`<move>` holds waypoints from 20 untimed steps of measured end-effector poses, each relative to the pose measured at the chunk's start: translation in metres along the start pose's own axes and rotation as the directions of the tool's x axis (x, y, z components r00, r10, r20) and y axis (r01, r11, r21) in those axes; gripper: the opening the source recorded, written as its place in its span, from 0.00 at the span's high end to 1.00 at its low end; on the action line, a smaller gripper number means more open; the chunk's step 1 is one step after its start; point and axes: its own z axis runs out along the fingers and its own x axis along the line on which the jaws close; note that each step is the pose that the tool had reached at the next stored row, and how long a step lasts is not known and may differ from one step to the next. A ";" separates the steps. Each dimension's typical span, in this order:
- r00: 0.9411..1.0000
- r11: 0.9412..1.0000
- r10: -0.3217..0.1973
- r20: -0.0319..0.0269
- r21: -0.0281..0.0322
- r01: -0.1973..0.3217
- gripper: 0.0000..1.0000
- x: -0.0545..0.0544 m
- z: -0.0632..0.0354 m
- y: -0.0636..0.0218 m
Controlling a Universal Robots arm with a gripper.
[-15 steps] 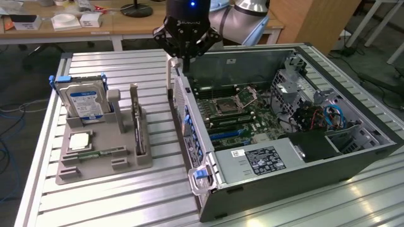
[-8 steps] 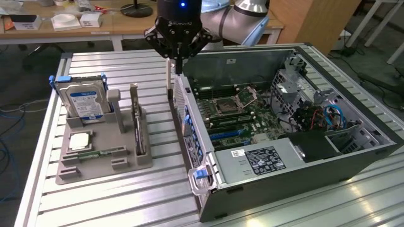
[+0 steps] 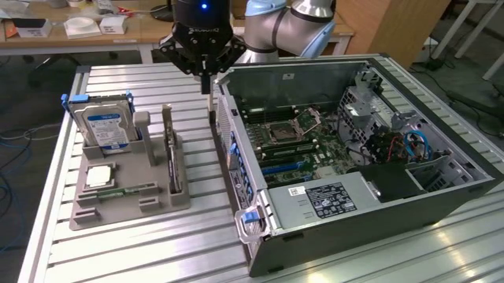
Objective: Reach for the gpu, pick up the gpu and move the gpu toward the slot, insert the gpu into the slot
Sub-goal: 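Reach for the gpu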
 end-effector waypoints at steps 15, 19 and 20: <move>1.000 1.000 0.000 -0.004 0.000 0.000 0.90 0.041 0.0004 -0.0034; 1.000 1.000 0.000 -0.004 0.000 0.000 0.90 0.054 0.0005 -0.0044; 1.000 1.000 0.000 -0.005 0.000 0.000 0.90 0.057 0.0006 -0.0046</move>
